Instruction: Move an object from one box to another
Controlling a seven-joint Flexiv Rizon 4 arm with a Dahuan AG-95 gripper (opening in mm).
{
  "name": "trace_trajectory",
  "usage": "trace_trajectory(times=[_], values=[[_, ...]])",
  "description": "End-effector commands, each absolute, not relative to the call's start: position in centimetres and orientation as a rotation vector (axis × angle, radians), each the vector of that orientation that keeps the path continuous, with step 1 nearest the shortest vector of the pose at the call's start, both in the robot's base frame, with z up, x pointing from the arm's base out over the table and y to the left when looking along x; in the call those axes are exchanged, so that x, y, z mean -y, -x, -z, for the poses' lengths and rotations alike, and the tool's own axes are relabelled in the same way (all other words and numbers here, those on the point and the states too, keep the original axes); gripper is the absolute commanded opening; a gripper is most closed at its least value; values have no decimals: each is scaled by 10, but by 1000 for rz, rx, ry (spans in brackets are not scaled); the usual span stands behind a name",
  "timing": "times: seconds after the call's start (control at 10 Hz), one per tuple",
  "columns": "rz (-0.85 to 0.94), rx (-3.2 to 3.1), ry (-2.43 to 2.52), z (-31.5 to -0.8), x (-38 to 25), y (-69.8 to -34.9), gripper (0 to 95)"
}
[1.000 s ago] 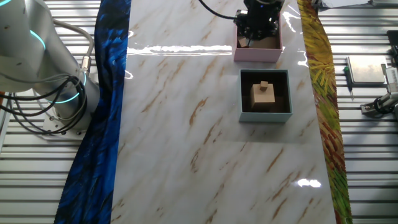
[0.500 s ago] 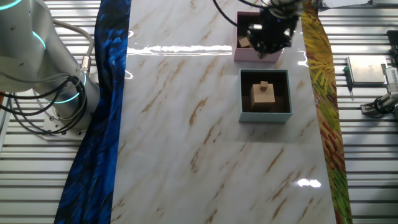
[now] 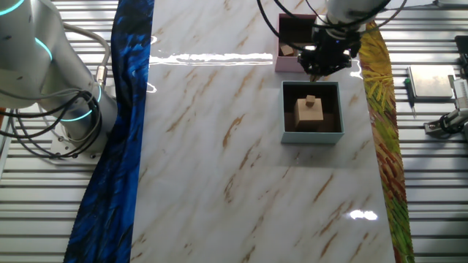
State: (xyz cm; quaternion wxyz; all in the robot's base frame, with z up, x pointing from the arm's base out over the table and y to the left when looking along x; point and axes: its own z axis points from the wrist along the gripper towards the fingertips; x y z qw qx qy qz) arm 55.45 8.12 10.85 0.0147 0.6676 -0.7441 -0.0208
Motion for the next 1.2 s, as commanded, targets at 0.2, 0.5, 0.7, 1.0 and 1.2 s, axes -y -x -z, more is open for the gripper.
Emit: trace_trajectory(times=[0.2, 0.5, 0.7, 1.0, 1.2], values=[[55, 2438, -1929, -109, -81, -555, 0], [38, 2396, -1963, -107, -78, -555, 380], [42, 2374, -1994, -106, -68, -556, 570], [36, 2344, -2023, -106, -54, -556, 570], [41, 2330, -2047, -102, -48, -556, 570]])
